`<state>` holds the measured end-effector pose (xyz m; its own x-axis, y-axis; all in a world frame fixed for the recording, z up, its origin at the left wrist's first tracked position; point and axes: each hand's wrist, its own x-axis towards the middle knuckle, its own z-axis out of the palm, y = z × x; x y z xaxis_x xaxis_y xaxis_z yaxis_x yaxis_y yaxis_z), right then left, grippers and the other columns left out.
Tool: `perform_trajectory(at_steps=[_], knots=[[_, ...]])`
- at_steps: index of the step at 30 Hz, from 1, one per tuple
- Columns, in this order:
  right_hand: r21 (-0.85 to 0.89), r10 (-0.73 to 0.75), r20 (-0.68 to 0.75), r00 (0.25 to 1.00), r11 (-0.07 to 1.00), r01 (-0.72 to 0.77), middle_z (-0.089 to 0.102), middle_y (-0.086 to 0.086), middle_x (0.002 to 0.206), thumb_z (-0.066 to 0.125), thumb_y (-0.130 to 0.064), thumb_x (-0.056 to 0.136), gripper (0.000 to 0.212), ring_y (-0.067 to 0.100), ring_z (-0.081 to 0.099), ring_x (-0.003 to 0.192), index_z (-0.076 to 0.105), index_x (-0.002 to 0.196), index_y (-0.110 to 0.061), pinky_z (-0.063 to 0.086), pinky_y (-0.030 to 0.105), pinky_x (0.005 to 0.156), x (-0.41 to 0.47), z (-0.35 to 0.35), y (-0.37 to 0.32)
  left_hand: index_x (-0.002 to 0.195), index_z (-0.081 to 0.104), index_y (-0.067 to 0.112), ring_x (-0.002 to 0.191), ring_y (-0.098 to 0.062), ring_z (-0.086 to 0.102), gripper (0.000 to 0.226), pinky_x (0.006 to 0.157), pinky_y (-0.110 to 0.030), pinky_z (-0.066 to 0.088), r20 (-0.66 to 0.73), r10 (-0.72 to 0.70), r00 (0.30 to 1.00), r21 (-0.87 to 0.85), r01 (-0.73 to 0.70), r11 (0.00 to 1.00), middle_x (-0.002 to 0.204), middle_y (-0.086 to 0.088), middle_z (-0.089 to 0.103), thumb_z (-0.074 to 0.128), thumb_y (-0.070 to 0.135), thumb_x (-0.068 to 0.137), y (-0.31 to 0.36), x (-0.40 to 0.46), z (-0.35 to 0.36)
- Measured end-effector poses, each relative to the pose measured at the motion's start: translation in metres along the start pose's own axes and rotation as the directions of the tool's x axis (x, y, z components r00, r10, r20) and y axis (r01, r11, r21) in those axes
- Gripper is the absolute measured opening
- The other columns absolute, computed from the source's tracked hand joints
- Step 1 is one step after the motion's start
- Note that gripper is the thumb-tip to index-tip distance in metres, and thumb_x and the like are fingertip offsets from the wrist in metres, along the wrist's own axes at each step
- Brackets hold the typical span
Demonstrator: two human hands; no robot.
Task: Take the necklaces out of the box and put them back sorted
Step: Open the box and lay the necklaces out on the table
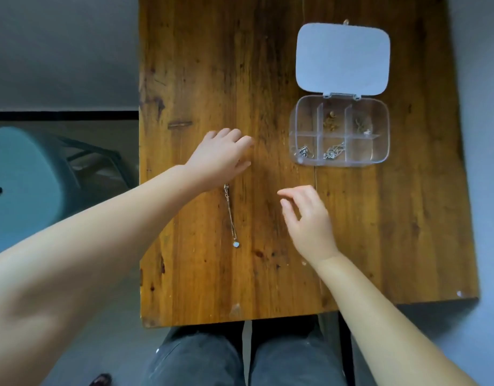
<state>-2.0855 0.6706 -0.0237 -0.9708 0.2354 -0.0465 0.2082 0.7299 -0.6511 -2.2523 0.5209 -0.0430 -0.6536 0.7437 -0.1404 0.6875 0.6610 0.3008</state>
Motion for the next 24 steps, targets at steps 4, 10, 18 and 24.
perform_trajectory(at_steps=[4, 10, 18, 24], knots=[[-0.104, 0.105, -0.118, 0.988, 0.988, -0.117, 0.061, 0.012, 0.108, 0.045, -0.005, 0.094, 0.023, 0.022, 0.057, 0.101, 0.064, 0.108, -0.007, 0.044, 0.025, 0.086, 0.079, -0.066, 0.036, 0.134, 0.039, 0.015, 0.113, -0.032, 0.052, 0.048, 0.098, -0.046, 0.040, -0.055, 0.040, 0.998, -0.117, -0.046, 0.992, 0.122, -0.013, 0.058, 0.055, 0.029, 0.092, 0.049, 0.027, -0.001], [-0.380, 0.123, 0.269, 0.955, 0.925, -0.012, 0.051, 0.013, 0.138, 0.039, 0.007, 0.090, 0.047, 0.032, 0.049, 0.124, 0.053, 0.130, -0.013, 0.041, 0.041, 0.102, 0.165, -0.094, 0.070, 0.110, 0.063, 0.015, 0.100, -0.028, 0.054, 0.022, 0.092, -0.042, 0.040, -0.069, -0.107, 0.992, -0.189, 0.092, 0.978, 0.101, -0.008, 0.061, 0.055, 0.026, 0.092, 0.090, 0.043, 0.016], [-0.566, -0.109, 0.408, 0.906, 0.749, 0.345, 0.058, 0.020, 0.102, 0.054, 0.004, 0.087, 0.020, 0.040, 0.058, 0.085, 0.059, 0.106, 0.000, 0.054, 0.045, 0.069, 0.186, -0.078, 0.089, 0.100, 0.070, 0.017, 0.092, -0.027, 0.054, 0.019, 0.084, -0.038, 0.038, -0.081, -0.206, 0.975, -0.210, 0.186, 0.960, 0.090, -0.005, 0.064, 0.062, 0.030, 0.088, 0.098, 0.044, 0.013], [-0.507, -0.200, 0.420, 0.885, 0.757, 0.412, 0.063, 0.018, 0.090, 0.056, -0.014, 0.092, 0.012, 0.036, 0.060, 0.080, 0.057, 0.097, -0.003, 0.049, 0.041, 0.062, 0.189, -0.077, 0.090, 0.098, 0.071, 0.017, 0.093, -0.026, 0.055, 0.017, 0.080, -0.035, 0.037, -0.088, -0.226, 0.970, -0.209, 0.204, 0.956, 0.089, -0.004, 0.065, 0.063, 0.027, 0.087, 0.099, 0.044, 0.011]])
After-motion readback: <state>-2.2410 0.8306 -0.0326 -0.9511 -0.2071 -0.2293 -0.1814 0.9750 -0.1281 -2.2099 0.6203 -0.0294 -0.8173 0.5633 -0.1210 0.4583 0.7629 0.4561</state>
